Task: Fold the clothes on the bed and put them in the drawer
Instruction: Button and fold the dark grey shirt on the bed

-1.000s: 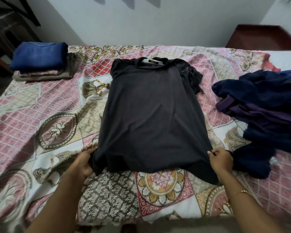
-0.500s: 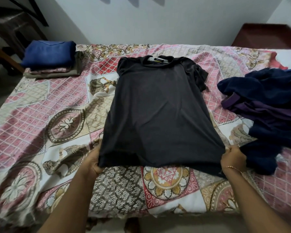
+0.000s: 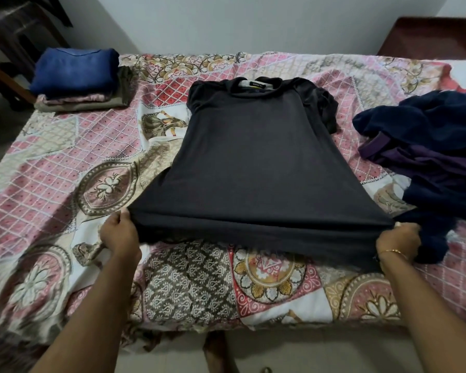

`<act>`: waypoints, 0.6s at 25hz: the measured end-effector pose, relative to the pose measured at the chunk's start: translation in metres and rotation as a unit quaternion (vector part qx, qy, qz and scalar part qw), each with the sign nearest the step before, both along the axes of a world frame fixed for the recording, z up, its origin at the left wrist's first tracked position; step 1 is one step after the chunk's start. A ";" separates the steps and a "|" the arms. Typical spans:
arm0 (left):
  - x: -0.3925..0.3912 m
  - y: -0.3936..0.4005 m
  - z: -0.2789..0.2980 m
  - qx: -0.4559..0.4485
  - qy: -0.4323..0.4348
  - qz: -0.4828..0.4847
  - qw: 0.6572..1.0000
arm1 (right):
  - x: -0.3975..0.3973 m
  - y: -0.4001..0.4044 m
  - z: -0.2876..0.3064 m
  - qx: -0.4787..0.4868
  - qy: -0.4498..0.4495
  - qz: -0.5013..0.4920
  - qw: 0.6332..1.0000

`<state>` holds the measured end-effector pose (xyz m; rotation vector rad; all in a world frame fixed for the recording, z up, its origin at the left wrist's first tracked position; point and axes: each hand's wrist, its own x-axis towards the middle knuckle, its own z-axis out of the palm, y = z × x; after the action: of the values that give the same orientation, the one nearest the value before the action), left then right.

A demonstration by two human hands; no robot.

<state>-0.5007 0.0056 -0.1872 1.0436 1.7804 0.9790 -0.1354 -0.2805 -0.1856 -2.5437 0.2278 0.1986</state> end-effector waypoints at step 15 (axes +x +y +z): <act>-0.022 -0.059 -0.028 -0.062 0.354 -0.152 0.921 | -0.048 -0.047 -0.042 -0.132 0.028 0.179 0.974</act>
<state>-0.5223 -0.0537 -0.2156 1.6690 2.1078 0.2911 -0.1835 -0.3276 -0.2275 -2.8300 -0.2023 0.4030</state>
